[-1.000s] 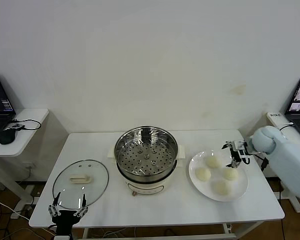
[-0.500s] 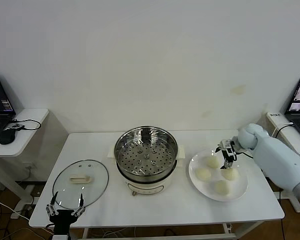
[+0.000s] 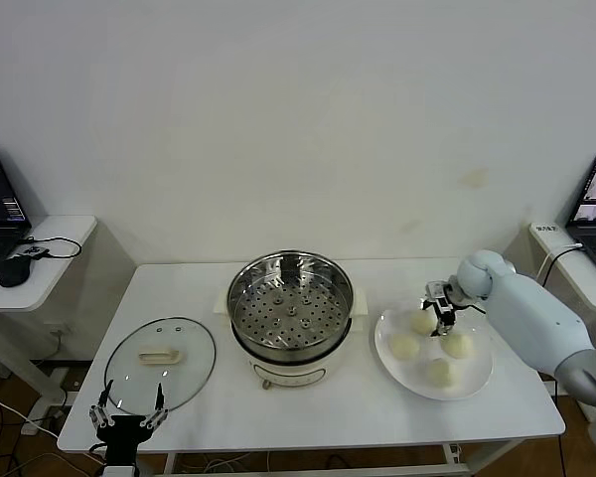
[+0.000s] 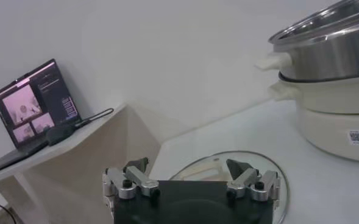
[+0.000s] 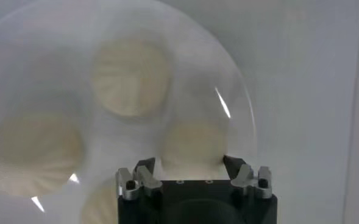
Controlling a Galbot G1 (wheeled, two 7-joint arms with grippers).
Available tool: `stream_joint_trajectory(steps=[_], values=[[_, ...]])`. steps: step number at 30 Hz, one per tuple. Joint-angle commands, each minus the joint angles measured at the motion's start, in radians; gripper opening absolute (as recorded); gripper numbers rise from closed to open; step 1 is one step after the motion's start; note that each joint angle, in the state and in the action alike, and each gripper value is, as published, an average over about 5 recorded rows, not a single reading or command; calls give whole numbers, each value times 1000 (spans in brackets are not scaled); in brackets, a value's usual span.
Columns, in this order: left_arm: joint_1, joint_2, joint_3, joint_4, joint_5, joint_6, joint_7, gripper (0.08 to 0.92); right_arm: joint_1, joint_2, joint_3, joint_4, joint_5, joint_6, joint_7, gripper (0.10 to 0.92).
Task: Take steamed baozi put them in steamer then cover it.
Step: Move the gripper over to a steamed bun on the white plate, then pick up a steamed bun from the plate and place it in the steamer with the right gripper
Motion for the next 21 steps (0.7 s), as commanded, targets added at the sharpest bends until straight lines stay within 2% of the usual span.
stream_joint_trajectory(steps=[1,7,16,21], values=[[-1,2,-1,1,1,-2,-1,823,16,13,-9,-9,2,3,-2,618],[0,6,-4,-2,1,-5,-1,823,60,-28,-35,65,73,-6,-25,603],[-3,16,0,-5,-1,-8,-3,823,335,-157,-245,298,328,-65,-65,602],[-8,21,5,-8,-4,-9,-8,823,515,-146,-364,348,443,-77,-63,602]])
